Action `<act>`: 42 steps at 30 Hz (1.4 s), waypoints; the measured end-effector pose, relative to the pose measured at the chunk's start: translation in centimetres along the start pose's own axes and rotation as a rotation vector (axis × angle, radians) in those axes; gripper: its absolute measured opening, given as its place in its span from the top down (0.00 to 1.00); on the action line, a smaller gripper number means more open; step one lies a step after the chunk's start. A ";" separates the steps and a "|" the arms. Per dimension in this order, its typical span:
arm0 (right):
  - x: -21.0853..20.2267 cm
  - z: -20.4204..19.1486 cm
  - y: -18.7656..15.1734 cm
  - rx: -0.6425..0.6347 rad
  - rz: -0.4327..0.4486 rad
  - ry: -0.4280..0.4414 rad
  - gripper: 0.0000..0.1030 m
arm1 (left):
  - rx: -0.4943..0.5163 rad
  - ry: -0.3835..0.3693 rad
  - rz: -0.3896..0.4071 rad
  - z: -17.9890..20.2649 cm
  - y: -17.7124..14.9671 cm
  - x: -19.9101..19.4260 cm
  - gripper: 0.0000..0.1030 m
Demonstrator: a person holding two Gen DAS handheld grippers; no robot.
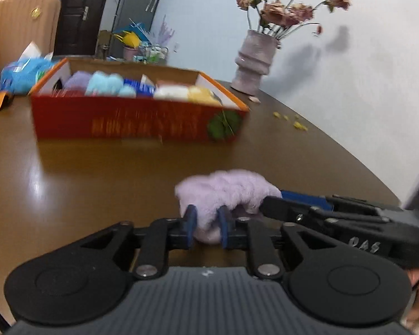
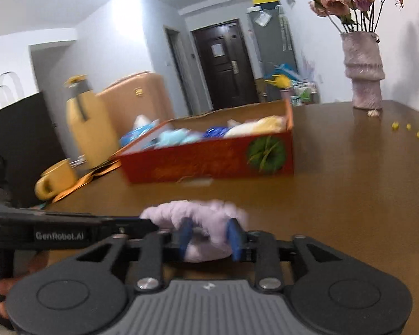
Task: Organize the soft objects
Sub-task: 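Carry the headband over the box and open both tools to drop it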
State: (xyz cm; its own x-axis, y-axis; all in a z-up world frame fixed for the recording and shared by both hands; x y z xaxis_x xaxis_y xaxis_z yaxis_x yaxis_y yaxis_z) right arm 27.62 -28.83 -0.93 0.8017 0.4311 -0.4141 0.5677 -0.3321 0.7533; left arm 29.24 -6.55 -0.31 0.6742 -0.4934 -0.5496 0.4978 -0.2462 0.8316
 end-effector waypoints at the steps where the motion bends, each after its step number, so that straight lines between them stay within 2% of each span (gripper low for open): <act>1: -1.1 0.0 -0.7 0.011 -0.004 0.007 0.53 | -0.026 -0.021 0.005 0.0 -0.9 -1.0 0.61; 3: -2.7 0.0 -1.7 0.040 -0.018 0.019 0.51 | -0.059 -0.047 0.025 -0.3 -1.6 -2.6 0.52; 5: -3.9 0.0 -1.7 0.071 -0.015 0.035 0.51 | -0.072 -0.025 0.036 -0.7 -1.0 -2.9 0.34; 9: -3.7 0.3 0.0 0.147 0.034 0.020 0.51 | -0.068 0.027 0.050 -0.7 1.3 -1.7 0.32; 11: -2.5 0.4 0.7 0.147 0.054 0.008 0.51 | -0.074 0.028 0.040 -0.7 2.0 -0.7 0.35; 13: -0.5 0.6 1.2 0.156 0.026 -0.037 0.52 | -0.079 0.029 0.007 -0.5 2.1 0.7 0.40; 15: 1.0 1.1 1.1 0.183 0.004 -0.041 0.56 | -0.091 0.050 -0.022 -0.5 1.8 1.8 0.42; 16: 1.4 1.3 1.0 0.198 -0.004 -0.039 0.61 | -0.099 0.049 -0.028 -0.6 1.5 2.1 0.46; 18: 2.2 1.7 0.6 0.224 -0.025 -0.043 0.62 | -0.116 0.032 -0.034 -0.8 1.1 2.5 0.55; 20: 2.3 1.9 0.2 0.229 -0.024 -0.037 0.66 | -0.115 0.012 -0.043 -0.9 0.8 2.7 0.70; 25: 2.3 1.5 -0.1 0.201 -0.026 -0.046 0.74 | -0.130 0.003 -0.039 -1.2 0.4 2.9 0.80; 29: 1.9 1.1 0.6 0.205 -0.036 -0.040 0.79 | -0.081 0.006 0.001 -0.6 0.9 2.1 0.85; 32: 1.3 -0.6 2.7 0.164 0.000 0.003 0.79 | -0.024 0.028 0.099 -0.9 3.1 0.2 0.85; 36: 2.6 -3.9 8.0 0.074 0.074 0.100 0.79 | 0.037 0.083 0.240 -4.1 9.0 -2.1 0.85; 39: 6.2 -5.2 12.8 0.086 0.079 0.181 0.79 | 0.032 0.135 0.242 -7.5 13.2 -1.3 0.85; 42: 11.7 -5.2 16.1 0.135 0.007 0.196 0.79 | -0.010 0.177 0.184 -10.8 15.7 1.7 0.85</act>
Point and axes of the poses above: each gripper's, at about its wrist camera, not at the fingertips, and x roughly the way its jaws point, z to its right, y to its top, the point moved 1 cm from there along x, roughly the way its jaws point, and after that the axes turned 15 degrees about x, right-handed, at the moved point
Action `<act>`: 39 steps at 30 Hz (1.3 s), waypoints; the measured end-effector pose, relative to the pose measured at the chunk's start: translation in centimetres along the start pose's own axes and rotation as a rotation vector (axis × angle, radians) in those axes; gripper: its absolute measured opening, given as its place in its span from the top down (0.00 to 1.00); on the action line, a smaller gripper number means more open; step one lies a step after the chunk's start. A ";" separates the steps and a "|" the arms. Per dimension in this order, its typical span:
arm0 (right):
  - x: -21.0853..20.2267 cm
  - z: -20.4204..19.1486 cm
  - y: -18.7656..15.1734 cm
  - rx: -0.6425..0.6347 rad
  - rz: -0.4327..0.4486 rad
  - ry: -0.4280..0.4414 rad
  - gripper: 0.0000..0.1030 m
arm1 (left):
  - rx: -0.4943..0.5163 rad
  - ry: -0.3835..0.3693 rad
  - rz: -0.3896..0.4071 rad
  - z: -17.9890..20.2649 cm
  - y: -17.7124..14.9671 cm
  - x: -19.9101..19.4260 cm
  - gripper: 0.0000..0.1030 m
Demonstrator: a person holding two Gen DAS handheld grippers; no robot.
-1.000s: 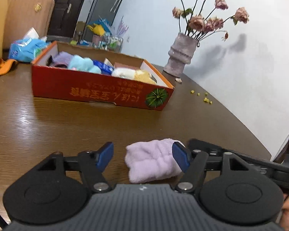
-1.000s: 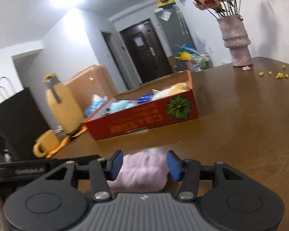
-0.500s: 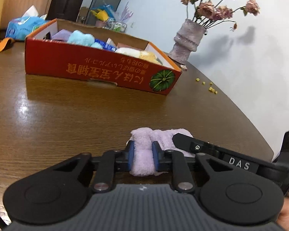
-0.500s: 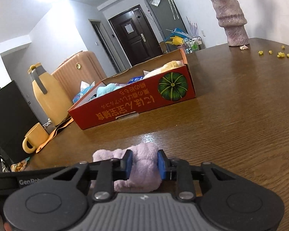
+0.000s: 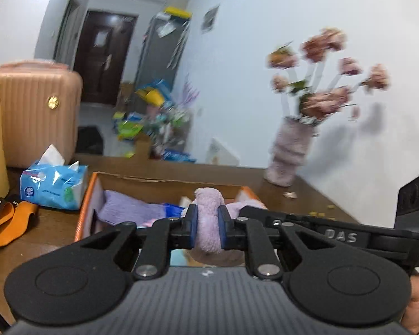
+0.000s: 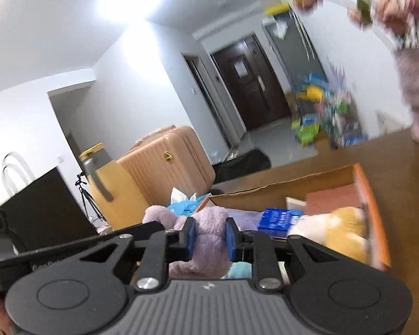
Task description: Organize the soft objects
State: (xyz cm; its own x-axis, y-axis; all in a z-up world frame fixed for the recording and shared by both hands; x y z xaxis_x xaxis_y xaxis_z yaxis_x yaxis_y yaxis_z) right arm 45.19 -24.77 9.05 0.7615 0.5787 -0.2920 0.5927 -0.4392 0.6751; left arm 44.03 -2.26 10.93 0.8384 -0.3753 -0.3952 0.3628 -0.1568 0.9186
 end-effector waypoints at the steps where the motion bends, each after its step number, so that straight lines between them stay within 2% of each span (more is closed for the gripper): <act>1: 1.9 0.5 0.6 0.010 -0.035 -0.017 0.79 | -0.010 0.007 -0.018 -0.6 0.1 1.2 0.85; 4: 7.2 3.0 1.8 0.070 -0.169 -0.072 0.79 | -0.034 -0.009 -0.118 -1.1 -0.7 5.5 0.85; 7: 11.1 5.6 2.1 0.079 -0.272 -0.154 0.79 | 0.004 -0.045 -0.197 -0.4 -2.7 8.9 0.85; 12: 13.4 6.3 2.2 -0.049 -0.282 -0.286 0.79 | 0.013 -0.098 -0.308 -0.3 -5.6 12.2 0.85; 19: 14.5 4.2 0.9 -0.292 -0.302 -0.357 0.75 | 0.003 -0.115 -0.301 -0.7 -6.2 12.5 0.82; 24: 15.2 3.8 1.3 -0.291 -0.327 -0.383 0.72 | 0.002 -0.082 -0.292 -0.4 -6.2 12.5 0.69; 25: 15.3 3.9 1.4 -0.274 -0.332 -0.385 0.72 | 0.012 -0.074 -0.285 -0.2 -6.2 12.4 0.62; 26: 15.2 3.9 1.6 -0.255 -0.332 -0.384 0.69 | 0.019 -0.070 -0.279 0.0 -6.2 12.2 0.55; 27: 14.8 3.9 2.0 -0.227 -0.329 -0.368 0.62 | 0.025 -0.068 -0.273 0.0 -6.0 11.7 0.53; 28: 14.2 3.7 2.3 -0.201 -0.325 -0.348 0.51 | 0.033 -0.064 -0.265 0.0 -5.7 11.0 0.43; 29: 13.6 3.4 2.5 -0.178 -0.315 -0.331 0.44 | 0.042 -0.063 -0.259 -0.1 -5.3 10.2 0.37; 30: 12.3 2.7 3.0 -0.171 -0.291 -0.315 0.34 | 0.052 -0.059 -0.244 -0.3 -4.9 9.1 0.37; 31: 11.2 2.0 3.3 -0.186 -0.263 -0.310 0.31 | 0.062 -0.049 -0.222 -0.4 -4.3 8.0 0.37; 34: 7.7 -0.3 4.8 -0.245 -0.176 -0.333 0.30 | 0.096 -0.011 -0.175 -0.9 -2.2 4.7 0.35; 35: 6.4 -1.0 5.4 -0.251 -0.151 -0.338 0.29 | 0.103 0.013 -0.157 -1.2 -1.4 3.5 0.32; 38: 2.4 -3.0 6.9 -0.278 -0.071 -0.356 0.18 | 0.129 0.103 -0.110 -1.9 0.9 0.1 0.27; 39: 0.9 -3.5 7.1 -0.285 -0.034 -0.362 0.11 | 0.130 0.118 -0.097 -2.3 1.4 -0.9 0.25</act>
Point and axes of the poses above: each gripper's, at about its wrist camera, not at the fingertips, and x roughly the way its jaws point, z to its right, y to its top, the point moved 1 cm from there along x, roughly the way its jaws point, and after that the axes turned 15 degrees about x, right-handed, at the moved point
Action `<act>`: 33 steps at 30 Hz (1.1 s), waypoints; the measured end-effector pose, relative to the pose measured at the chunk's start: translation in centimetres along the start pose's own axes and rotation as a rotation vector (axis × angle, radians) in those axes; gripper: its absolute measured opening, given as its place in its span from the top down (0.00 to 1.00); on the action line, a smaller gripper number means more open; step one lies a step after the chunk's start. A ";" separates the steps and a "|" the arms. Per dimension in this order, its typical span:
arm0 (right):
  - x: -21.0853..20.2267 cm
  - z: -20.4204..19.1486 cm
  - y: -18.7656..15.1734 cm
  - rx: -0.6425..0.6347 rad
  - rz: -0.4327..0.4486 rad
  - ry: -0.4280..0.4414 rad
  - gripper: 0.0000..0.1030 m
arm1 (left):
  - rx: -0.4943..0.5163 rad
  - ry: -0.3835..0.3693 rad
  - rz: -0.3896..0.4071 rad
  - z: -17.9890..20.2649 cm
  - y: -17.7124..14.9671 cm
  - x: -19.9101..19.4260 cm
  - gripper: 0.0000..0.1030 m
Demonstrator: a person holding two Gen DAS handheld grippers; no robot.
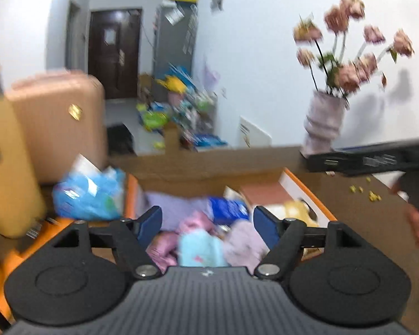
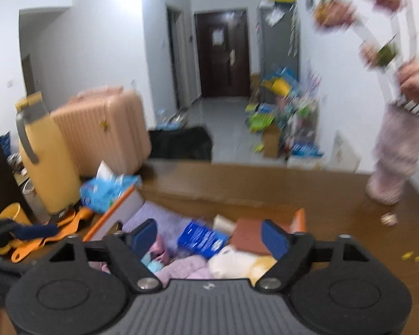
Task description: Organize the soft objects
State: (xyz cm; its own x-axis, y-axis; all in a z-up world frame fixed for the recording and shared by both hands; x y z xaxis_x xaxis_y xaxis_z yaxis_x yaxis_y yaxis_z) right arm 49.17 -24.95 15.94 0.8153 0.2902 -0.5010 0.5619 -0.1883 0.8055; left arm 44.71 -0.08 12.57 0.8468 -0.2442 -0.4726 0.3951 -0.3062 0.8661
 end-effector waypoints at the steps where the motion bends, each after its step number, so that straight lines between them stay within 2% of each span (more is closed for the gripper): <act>1: -1.5 0.2 0.2 0.002 0.038 -0.002 0.09 | -0.006 0.008 0.008 -0.5 0.2 -1.0 0.23; 3: -4.1 0.7 -0.2 0.002 0.101 0.013 0.06 | 0.001 0.041 0.036 -0.8 0.2 -2.6 0.22; 4: -5.3 1.0 -0.6 0.005 0.134 0.016 0.04 | 0.009 0.074 0.070 -0.7 0.0 -3.3 0.18; 6: -7.0 1.6 -2.2 0.007 0.224 0.010 0.02 | 0.017 0.138 0.149 -0.2 -0.8 -4.6 0.02; 8: -8.2 2.0 -4.6 -0.016 0.348 0.016 0.00 | 0.047 0.190 0.221 0.8 -1.8 -5.1 0.00; 10: -8.5 2.1 -7.3 -0.062 0.451 0.022 0.00 | 0.098 0.205 0.237 2.2 -2.7 -5.0 0.00; 11: -8.5 2.2 -8.5 -0.076 0.473 0.006 0.00 | 0.108 0.207 0.243 2.8 -3.2 -5.0 0.00; 16: -8.5 2.5 -11.0 -0.058 0.476 -0.026 0.00 | 0.073 0.201 0.297 4.1 -5.1 -6.0 0.00; 27: -11.9 1.8 -13.7 -0.032 0.514 -0.033 0.00 | 0.075 0.179 0.313 5.4 -6.7 -9.5 0.00; 29: -13.2 1.6 -14.3 -0.020 0.528 -0.026 0.00 | 0.067 0.204 0.298 5.7 -6.8 -11.0 0.00; 31: -15.0 0.9 -15.0 -0.020 0.522 -0.030 0.00 | 0.061 0.255 0.249 6.2 -6.9 -12.6 0.00; 33: -16.9 0.0 -15.9 -0.035 0.503 -0.031 0.00 | 0.065 0.259 0.217 6.8 -7.4 -14.6 0.00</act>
Point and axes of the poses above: each gripper's, at about its wrist camera, not at the fingertips, and x roughly the way its jaws point, z to its right, y to its top, the point moved 1 cm from there along x, roughly the way its jaws point, and after that the axes turned 15 degrees about x, right-handed, at the moved point
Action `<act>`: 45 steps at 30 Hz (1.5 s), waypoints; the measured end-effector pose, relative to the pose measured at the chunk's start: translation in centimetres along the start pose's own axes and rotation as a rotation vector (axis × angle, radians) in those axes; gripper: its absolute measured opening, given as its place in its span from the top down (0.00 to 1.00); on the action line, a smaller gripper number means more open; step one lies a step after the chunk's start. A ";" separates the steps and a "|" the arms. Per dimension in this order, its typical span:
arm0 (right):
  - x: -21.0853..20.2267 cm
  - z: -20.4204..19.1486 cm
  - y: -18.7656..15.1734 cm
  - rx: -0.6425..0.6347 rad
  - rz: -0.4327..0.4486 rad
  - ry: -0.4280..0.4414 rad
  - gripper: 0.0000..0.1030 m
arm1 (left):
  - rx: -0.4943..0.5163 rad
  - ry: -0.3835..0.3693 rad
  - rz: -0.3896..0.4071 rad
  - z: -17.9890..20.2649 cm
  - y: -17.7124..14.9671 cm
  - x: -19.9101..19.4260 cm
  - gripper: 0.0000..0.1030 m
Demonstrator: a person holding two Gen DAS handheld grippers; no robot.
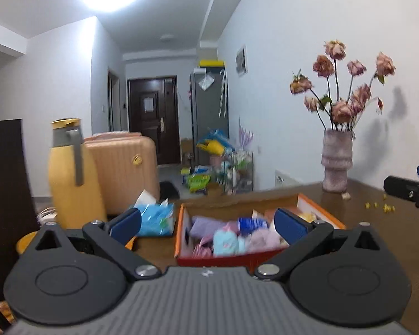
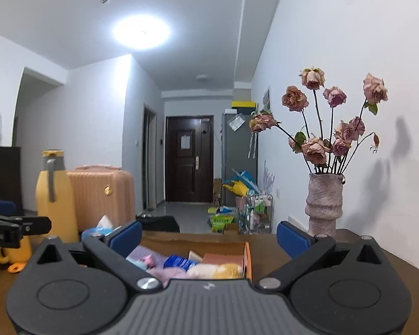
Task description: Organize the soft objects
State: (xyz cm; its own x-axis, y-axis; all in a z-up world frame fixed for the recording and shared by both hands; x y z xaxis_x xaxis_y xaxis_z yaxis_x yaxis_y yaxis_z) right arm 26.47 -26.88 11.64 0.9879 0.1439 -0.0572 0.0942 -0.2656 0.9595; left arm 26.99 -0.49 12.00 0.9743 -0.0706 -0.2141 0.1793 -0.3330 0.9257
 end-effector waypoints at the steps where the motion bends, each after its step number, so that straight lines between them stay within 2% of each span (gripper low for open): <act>1: -1.4 -0.4 0.0 -0.007 -0.004 0.017 0.00 | -0.013 -0.006 -0.001 0.0 -0.3 -1.4 0.00; 4: -5.7 -1.3 -0.5 -0.006 -0.022 0.064 0.00 | -0.032 -0.052 0.003 0.3 -2.4 -6.0 0.00; 6: -8.9 -2.0 -1.4 -0.010 -0.028 0.049 0.00 | -0.018 -0.070 0.001 0.6 -4.0 -9.1 0.00; 9: -13.8 -3.1 -3.2 -0.031 -0.050 -0.004 0.00 | -0.021 -0.046 0.033 1.0 -6.3 -14.2 0.00; 11: -17.0 -3.4 -4.5 -0.011 -0.058 -0.008 0.00 | -0.029 -0.027 0.051 1.3 -7.9 -17.1 0.00; 14: -21.5 -3.5 -7.2 0.049 -0.066 0.019 0.00 | -0.028 0.038 -0.003 2.3 -10.3 -20.1 0.00; 16: -23.0 -3.9 -8.4 0.104 -0.069 0.014 0.00 | 0.005 0.035 -0.039 2.8 -11.2 -21.2 0.00; 18: -23.5 -4.8 -8.9 0.089 -0.090 0.016 0.00 | 0.002 0.037 -0.027 2.5 -11.6 -22.5 0.00; 21: -23.9 -5.9 -9.5 0.073 -0.091 -0.029 0.00 | -0.004 0.044 0.008 2.1 -11.3 -23.5 0.00; 27: -23.3 -7.1 -10.6 0.065 -0.174 0.034 0.00 | -0.012 0.056 0.015 1.9 -11.1 -23.6 0.00; 45: -23.3 -7.0 -10.4 0.068 -0.160 0.033 0.00 | -0.019 0.034 0.026 1.7 -11.0 -23.5 0.00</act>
State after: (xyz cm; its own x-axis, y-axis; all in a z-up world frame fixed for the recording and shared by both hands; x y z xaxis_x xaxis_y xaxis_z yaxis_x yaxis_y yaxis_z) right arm 1.63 -20.80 4.94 0.9552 0.2208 -0.1973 0.2591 -0.3002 0.9180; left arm 1.88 3.19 6.30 0.9826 -0.0468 -0.1800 0.1566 -0.3139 0.9365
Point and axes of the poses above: each gripper's, at about its wrist camera, not at the fingertips, and x roughly the way its jaws point, z to its right, y to its top, the point moved 1 cm from there along x, roughly the way its jaws point, and after that the axes turned 15 degrees about x, right-handed, at the moved point
